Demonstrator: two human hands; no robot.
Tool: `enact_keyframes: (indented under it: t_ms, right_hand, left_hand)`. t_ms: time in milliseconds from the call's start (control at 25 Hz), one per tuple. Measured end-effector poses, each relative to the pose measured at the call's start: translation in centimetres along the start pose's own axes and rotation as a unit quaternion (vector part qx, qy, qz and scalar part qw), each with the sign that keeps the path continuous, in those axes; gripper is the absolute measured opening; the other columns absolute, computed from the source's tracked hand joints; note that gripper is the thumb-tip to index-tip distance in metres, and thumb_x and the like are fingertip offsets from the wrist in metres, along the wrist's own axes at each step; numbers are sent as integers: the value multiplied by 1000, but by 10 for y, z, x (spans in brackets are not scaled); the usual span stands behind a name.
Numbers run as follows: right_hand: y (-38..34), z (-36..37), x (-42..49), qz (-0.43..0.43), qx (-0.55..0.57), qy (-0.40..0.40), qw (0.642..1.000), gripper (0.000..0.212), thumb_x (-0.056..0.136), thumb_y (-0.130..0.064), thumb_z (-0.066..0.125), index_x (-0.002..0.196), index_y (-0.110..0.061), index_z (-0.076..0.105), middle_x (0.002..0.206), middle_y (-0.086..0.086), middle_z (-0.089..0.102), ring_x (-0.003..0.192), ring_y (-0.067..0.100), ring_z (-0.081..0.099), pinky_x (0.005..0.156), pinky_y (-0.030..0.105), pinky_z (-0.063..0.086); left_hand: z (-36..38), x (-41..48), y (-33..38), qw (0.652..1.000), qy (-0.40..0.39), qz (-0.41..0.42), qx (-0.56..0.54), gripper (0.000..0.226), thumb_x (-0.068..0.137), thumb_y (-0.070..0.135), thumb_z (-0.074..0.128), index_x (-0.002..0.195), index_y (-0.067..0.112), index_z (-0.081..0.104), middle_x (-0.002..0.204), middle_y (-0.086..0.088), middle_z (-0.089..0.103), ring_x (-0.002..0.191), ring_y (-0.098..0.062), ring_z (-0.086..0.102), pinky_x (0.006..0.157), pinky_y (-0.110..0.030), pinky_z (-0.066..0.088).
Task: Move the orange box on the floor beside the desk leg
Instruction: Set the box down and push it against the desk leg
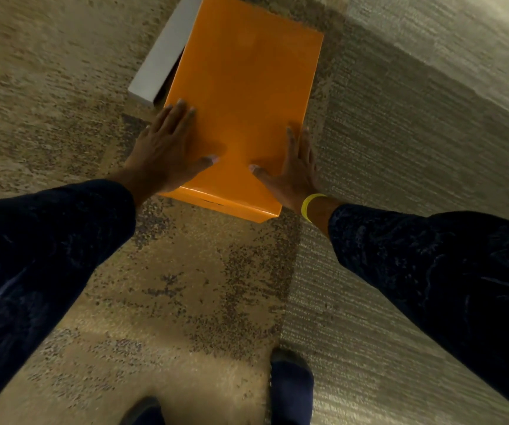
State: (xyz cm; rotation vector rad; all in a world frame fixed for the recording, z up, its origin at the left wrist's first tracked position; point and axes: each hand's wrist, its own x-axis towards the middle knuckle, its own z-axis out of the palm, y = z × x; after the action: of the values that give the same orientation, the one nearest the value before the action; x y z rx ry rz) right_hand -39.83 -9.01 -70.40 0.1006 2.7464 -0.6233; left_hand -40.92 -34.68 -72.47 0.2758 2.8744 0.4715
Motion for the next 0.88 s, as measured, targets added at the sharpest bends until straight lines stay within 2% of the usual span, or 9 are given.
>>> enact_keyframes:
  t_ms: [160,280,400,480,520,560,640,760,880]
  right_hand:
    - [4,11,3,50,103,-39,993,116,78,-65,67,157,-29,-9,168,10,-14,154,39,5,118,57,27]
    - [4,16,1,58,130,-30,989,116,78,-64,68,156,-30,-11,168,9,-5,149,39,26,108,54,42]
    - [2,20,-3,81,243,4,967,114,77,-50,77,157,-24,0,163,9,22,135,30,46,103,41,45]
    - [2,23,-5,120,352,-3,928,98,77,-38,82,150,-18,20,146,9,47,124,28,56,100,40,49]
    - [3,25,-5,137,389,-21,911,89,78,-35,83,145,-17,27,137,6,54,118,27,59,98,42,50]
    - [5,26,-6,152,412,-34,898,84,78,-35,83,142,-19,31,131,4,57,114,27,60,96,43,51]
    - [3,30,-8,169,433,-39,884,78,77,-39,83,138,-23,37,125,0,60,111,25,61,93,42,50]
    - [1,34,-12,181,465,-20,867,76,77,-39,82,139,-27,40,120,-5,60,107,22,61,92,41,49]
    - [-3,35,-14,171,481,-10,860,82,80,-37,81,147,-29,34,133,-1,59,113,24,61,96,45,50]
  left_hand:
    - [14,1,-6,999,24,10,-29,117,74,90,35,157,12,9,168,-13,6,154,-33,4,120,-52,13]
    - [18,1,-7,997,41,-12,-56,120,71,90,41,156,10,12,168,-12,7,154,-31,5,120,-51,14]
    - [24,-5,-4,989,71,-65,-109,123,68,83,58,156,12,9,168,-11,10,153,-31,11,118,-52,18]
    - [25,-6,-4,978,79,-111,-156,124,64,80,65,156,17,11,165,-10,19,148,-34,25,113,-57,31]
    - [25,-6,-6,970,81,-137,-187,121,63,78,68,154,19,16,160,-9,30,141,-33,37,107,-56,41]
    - [26,-7,-9,957,86,-160,-227,113,62,76,71,150,22,25,151,-5,43,130,-29,49,95,-49,50]
    - [26,-12,-17,922,90,-192,-323,93,67,67,75,143,26,40,130,5,57,106,-18,58,72,-26,49]
    - [28,-18,-19,883,68,-216,-410,81,73,53,79,142,24,46,115,12,59,86,0,61,56,-11,43]
    - [25,-19,-24,882,55,-199,-425,80,72,45,83,140,25,47,97,27,55,69,19,58,44,-1,41]
